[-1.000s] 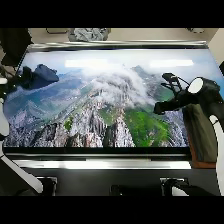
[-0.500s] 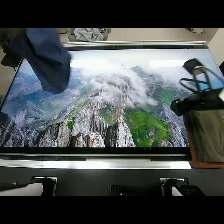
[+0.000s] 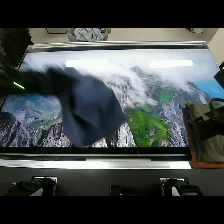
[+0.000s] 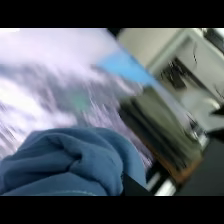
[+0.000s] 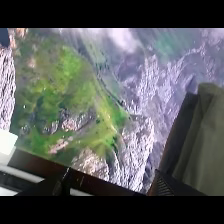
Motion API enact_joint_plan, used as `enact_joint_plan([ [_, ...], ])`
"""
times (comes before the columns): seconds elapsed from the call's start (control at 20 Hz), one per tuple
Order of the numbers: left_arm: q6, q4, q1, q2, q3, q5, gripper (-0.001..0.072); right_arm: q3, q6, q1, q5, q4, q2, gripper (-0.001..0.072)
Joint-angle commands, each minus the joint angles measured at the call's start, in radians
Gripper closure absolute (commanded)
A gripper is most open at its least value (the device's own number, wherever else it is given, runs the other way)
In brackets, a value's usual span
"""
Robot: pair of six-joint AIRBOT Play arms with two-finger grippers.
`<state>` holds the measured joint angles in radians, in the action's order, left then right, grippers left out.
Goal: Fold the shirts.
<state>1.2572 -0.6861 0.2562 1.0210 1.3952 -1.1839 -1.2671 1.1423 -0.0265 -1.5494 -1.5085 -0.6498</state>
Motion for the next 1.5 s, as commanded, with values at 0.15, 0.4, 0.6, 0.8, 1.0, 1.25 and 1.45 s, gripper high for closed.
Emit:
enact_joint_plan([
  [0.15,0.057,-0.010,0.206,0.189,-0.424,0.231,0.0676,0.001,0.007,0.001,-0.068,-0.004,-0.055,0.0088],
  [0.4,0.067,-0.037,0.077,0.328,-0.236,0.071,-0.0006,0.001,-0.023,0.001,-0.008,0.005,-0.241,0.0096],
  [0.6,0.138,-0.321,-0.155,0.276,-0.077,-0.236,-0.0004,0.002,-0.086,0.001,0.010,0.098,-0.436,0.0096],
  [0.8,0.143,-0.526,-0.269,0.151,-0.279,-0.365,-0.0004,0.002,-0.165,0.001,0.014,0.332,-0.640,0.0096],
  [1.0,0.168,-0.344,-0.243,0.060,-0.632,-0.212,0.0007,0.002,-0.183,0.001,0.014,0.444,-0.788,0.0114],
  [1.25,0.191,-0.222,-0.082,0.061,-0.847,0.027,0.0061,0.020,-0.204,0.001,0.023,0.444,-0.834,0.0101],
  [1.45,0.192,-0.266,-0.064,0.061,-0.860,0.075,0.0061,0.117,-0.204,0.001,0.061,0.451,-0.834,0.0102],
])
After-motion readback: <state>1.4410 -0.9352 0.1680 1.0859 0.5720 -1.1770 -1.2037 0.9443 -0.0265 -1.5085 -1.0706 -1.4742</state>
